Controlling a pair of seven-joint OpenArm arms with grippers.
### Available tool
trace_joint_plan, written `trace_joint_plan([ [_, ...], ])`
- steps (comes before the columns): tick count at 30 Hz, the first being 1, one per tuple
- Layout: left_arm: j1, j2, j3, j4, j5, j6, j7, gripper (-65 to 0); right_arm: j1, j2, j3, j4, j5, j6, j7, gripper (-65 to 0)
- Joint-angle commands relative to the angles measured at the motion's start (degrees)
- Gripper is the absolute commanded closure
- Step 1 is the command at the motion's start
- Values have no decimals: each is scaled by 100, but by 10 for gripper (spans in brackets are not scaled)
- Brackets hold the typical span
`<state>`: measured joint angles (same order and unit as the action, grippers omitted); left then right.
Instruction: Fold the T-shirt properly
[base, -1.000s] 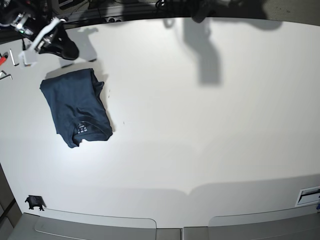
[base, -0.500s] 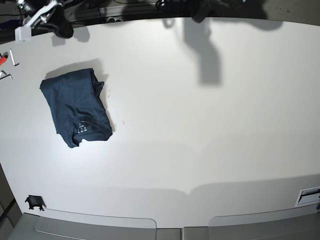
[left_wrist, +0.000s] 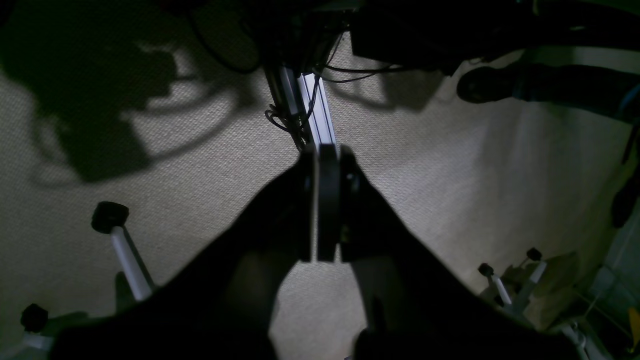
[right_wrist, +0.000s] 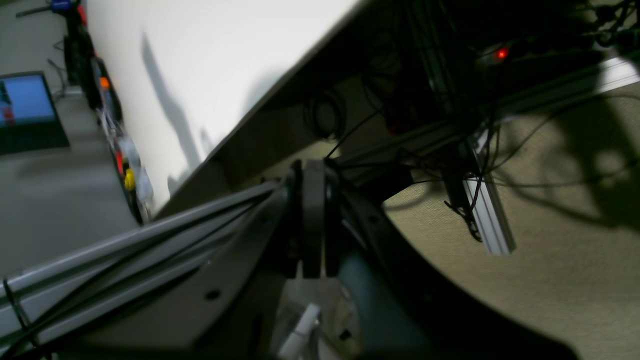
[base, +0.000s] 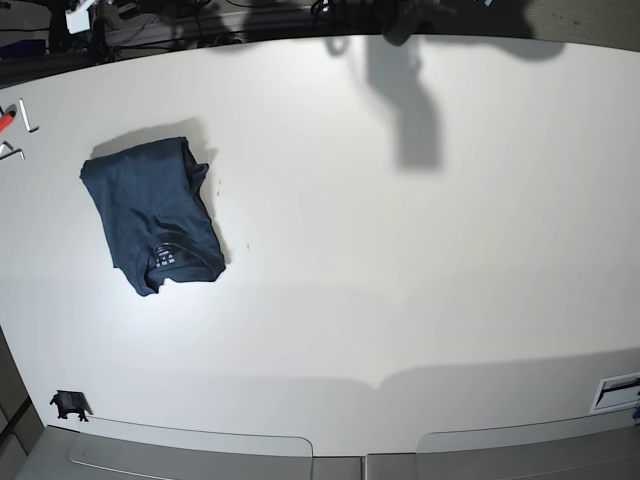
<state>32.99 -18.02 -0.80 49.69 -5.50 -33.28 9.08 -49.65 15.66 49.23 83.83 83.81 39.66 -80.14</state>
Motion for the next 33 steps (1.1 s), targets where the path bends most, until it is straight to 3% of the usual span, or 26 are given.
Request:
trace_joint_plan([
  [1,68,-57,-11,15,-11,-61,-76,0,-61,87,46,-28,119,34,14,0],
  [22,33,-57,-11,15,-13,-61,-192,0,-50,116,-92,-116,37,34,14,0],
  [25,33,-57,-11,15,-11,-61,-319,0,-48,116,-385,-116,-822,34,160,0],
  [33,35,-55,-11,15,-11,-61,-487,0,210,136,-1902,-278,-3777,34,1722,0],
])
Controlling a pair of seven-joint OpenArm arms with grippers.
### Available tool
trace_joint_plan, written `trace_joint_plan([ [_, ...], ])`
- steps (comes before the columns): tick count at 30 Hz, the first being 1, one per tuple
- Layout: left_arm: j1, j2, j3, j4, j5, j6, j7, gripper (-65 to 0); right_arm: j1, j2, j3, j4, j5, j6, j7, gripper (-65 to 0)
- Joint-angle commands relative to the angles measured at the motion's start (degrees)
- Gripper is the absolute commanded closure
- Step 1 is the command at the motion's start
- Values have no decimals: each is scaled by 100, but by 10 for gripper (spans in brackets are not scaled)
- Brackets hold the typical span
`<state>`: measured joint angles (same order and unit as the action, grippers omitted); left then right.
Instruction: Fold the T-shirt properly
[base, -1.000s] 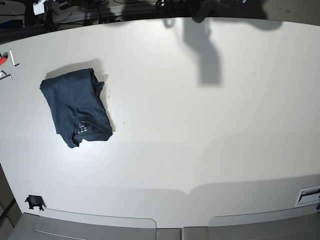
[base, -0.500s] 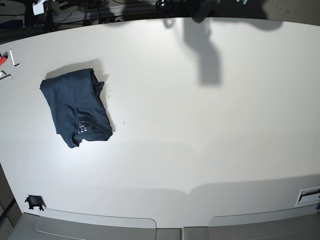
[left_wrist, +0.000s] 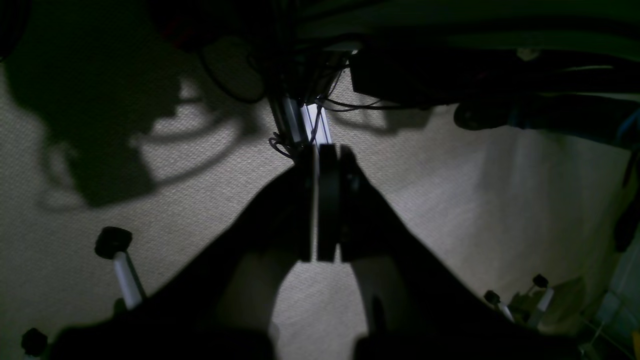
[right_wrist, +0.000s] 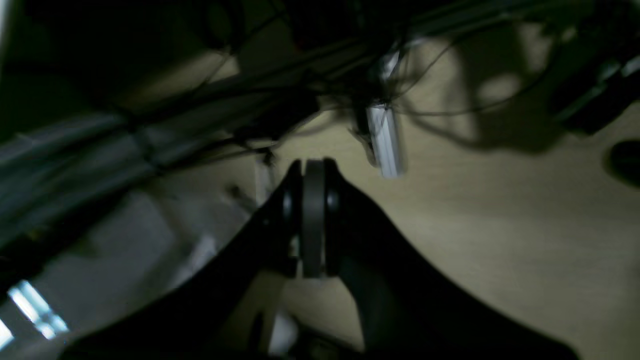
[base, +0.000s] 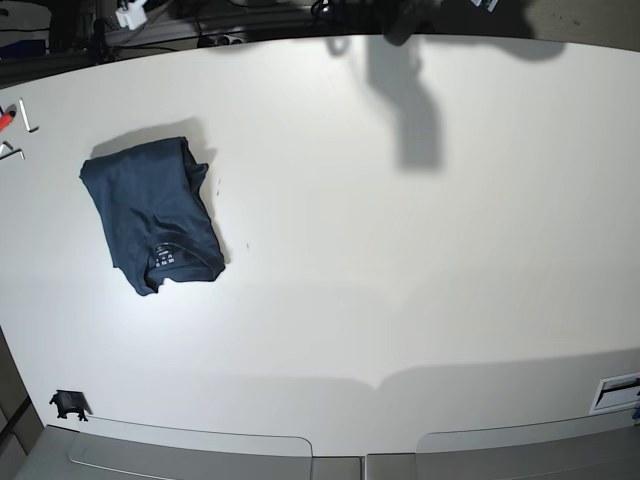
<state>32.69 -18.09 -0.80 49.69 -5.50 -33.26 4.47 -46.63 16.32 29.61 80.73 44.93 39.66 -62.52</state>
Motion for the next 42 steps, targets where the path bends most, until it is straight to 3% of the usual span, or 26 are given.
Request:
trace_joint_plan([
  [1,66,-48,-11,15,-11,-63,-26,0,-61,90,-160,-48,-160,34,114,0],
  [6,66,-50,-11,15,-11,-63,-24,0,50,313,-1263,-555,-1220,34,597,0],
  [15,63,-50,-11,15,-11,-63,-26,0,538,647,-2813,-1762,-2785,34,870,0],
  [21,66,-48,-11,15,-11,-63,-26,0,1130,649,-3757,-2651,-4072,34,1908,0],
  [27,66,-48,-11,15,-11,-63,-24,0,1707,647,-4693,-3324,-4371,-13,3246,0],
  [32,66,-48,-11,15,-11,-63,-26,0,1939,619,-5410,-3641,-4369,-1939,3825,0],
  [37,66,-33,-13,15,-11,-63,-24,0,1982,619,-6063,-4006,-4367,-3770,4975,-3],
  [39,66,7,-26,15,-11,-63,-26,0,1982,619,-6308,-4146,-4365,-4177,5281,-18],
  [42,63,98,-26,15,-11,-63,-26,0,2004,619,-6627,-4227,-4098,-4275,5302,-18],
])
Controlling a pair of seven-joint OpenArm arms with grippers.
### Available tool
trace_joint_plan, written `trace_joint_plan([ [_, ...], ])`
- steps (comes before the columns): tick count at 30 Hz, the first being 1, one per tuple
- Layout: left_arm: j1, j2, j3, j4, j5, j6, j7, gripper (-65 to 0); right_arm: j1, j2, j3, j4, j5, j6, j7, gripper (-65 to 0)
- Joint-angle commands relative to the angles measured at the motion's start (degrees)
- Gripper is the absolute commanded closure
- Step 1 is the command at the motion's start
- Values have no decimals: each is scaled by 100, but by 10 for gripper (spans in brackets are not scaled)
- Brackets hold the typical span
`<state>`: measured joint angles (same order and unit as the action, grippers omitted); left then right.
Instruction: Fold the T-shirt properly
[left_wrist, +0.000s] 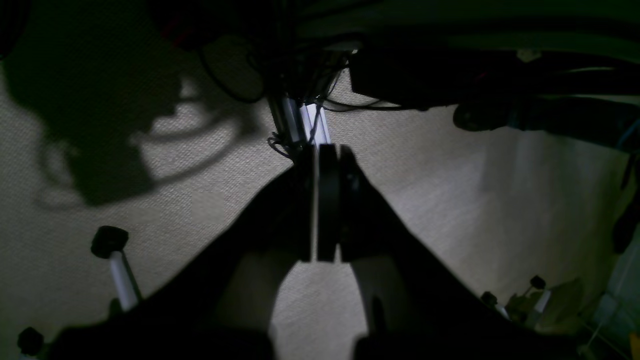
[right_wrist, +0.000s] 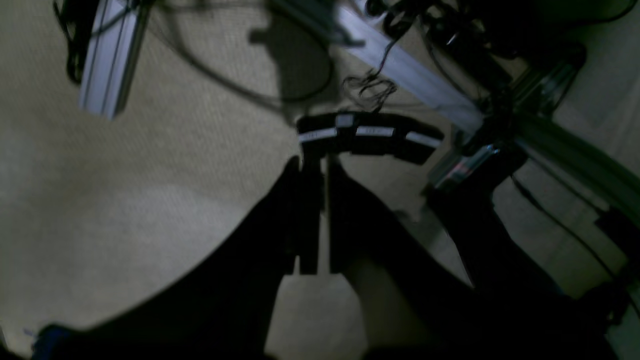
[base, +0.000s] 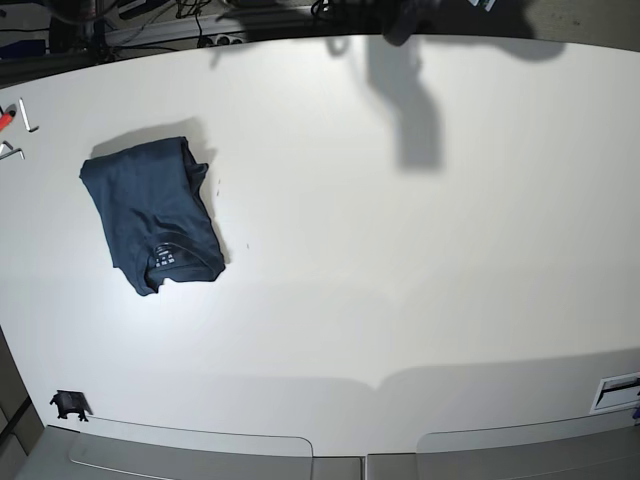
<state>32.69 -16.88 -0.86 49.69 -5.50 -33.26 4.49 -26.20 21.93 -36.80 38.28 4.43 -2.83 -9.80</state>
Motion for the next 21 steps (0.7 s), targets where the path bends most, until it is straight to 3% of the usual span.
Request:
trace_joint_plan([
  [1,63,11,-20,15,-11,-63,-31,0,-35,55,-70,15,138,-26,17,-18],
  [3,63,105,-20,15,-11,-63,-28,0,-22,50,-173,17,581,-63,11,-18],
  [7,44,256,-20,15,-9,-61,-28,0,111,-39,-186,17,1526,-575,-271,-18],
  [10,-2,289,-20,15,-13,-61,-28,0,258,-92,-186,22,2026,-697,-588,-18],
  [21,-31,289,-20,15,-11,-61,-28,0,319,-372,-186,22,2153,-726,-647,-18],
])
